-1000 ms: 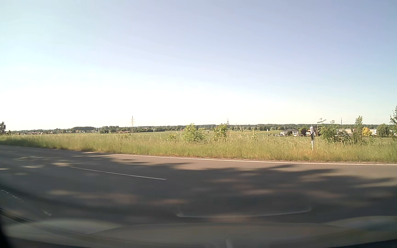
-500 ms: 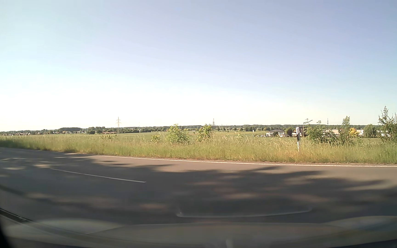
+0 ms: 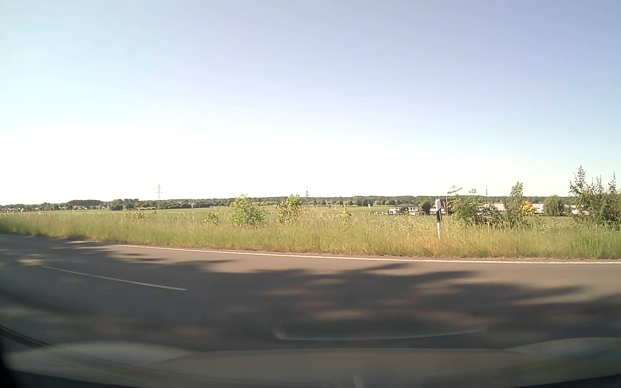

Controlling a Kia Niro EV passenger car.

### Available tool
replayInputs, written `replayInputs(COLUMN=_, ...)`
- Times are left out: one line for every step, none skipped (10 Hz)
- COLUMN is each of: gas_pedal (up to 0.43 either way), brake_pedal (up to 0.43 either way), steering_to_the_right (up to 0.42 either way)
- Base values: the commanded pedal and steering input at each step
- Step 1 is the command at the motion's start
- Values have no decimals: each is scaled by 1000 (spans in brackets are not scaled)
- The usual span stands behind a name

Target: Follow the waypoints while adhering to traffic rules and regulations

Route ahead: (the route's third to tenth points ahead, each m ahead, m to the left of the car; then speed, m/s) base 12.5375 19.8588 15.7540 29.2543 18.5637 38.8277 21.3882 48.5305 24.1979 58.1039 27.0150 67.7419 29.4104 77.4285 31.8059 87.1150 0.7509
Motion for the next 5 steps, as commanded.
replayInputs(gas_pedal=0, brake_pedal=250, steering_to_the_right=678)
replayInputs(gas_pedal=0, brake_pedal=262, steering_to_the_right=673)
replayInputs(gas_pedal=0, brake_pedal=262, steering_to_the_right=671)
replayInputs(gas_pedal=0, brake_pedal=262, steering_to_the_right=671)
replayInputs(gas_pedal=0, brake_pedal=262, steering_to_the_right=670)
